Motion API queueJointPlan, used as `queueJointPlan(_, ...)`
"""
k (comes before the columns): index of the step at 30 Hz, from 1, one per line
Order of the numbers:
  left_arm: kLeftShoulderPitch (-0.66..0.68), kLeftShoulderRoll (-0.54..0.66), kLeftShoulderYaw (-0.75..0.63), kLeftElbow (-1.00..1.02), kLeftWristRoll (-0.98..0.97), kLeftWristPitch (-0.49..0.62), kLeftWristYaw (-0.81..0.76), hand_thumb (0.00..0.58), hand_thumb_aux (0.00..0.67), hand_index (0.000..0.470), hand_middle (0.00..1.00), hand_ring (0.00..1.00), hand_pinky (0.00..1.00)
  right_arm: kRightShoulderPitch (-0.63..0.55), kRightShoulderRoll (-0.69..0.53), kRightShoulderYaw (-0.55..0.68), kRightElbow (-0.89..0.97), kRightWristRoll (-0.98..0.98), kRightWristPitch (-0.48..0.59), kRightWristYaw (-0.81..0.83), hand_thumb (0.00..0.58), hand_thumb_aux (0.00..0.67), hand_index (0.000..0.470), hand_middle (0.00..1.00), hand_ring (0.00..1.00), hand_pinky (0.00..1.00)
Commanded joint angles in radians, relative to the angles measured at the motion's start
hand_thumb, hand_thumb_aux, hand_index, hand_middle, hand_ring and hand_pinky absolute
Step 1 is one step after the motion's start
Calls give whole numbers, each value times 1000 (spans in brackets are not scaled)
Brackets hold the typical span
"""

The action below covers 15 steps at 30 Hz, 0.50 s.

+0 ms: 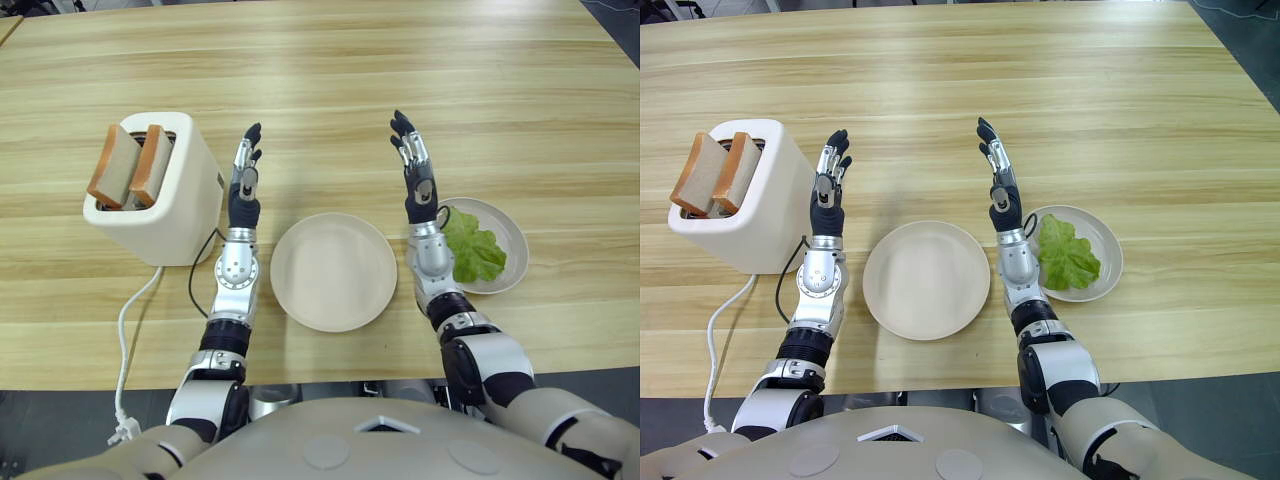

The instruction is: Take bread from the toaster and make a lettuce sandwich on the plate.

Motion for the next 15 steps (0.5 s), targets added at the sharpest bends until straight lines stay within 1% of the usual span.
queueJointPlan(1, -4, 2, -8, 14, 11, 4, 3, 0, 0, 0, 0, 0, 0, -6, -4, 6, 7, -10, 6, -9, 0, 0, 0, 0, 0, 0)
queueJointPlan(13, -4, 0, -11, 16, 11, 11, -3, 0, 0, 0, 0, 0, 0, -5, -10, 11, 8, -34, 7, -33, 0, 0, 0, 0, 0, 0)
queueJointPlan(15, 9, 11, -9, -50, 40, 28, 14, 0, 0, 0, 0, 0, 0, -5, -9, 12, 8, -37, 7, -35, 0, 0, 0, 0, 0, 0)
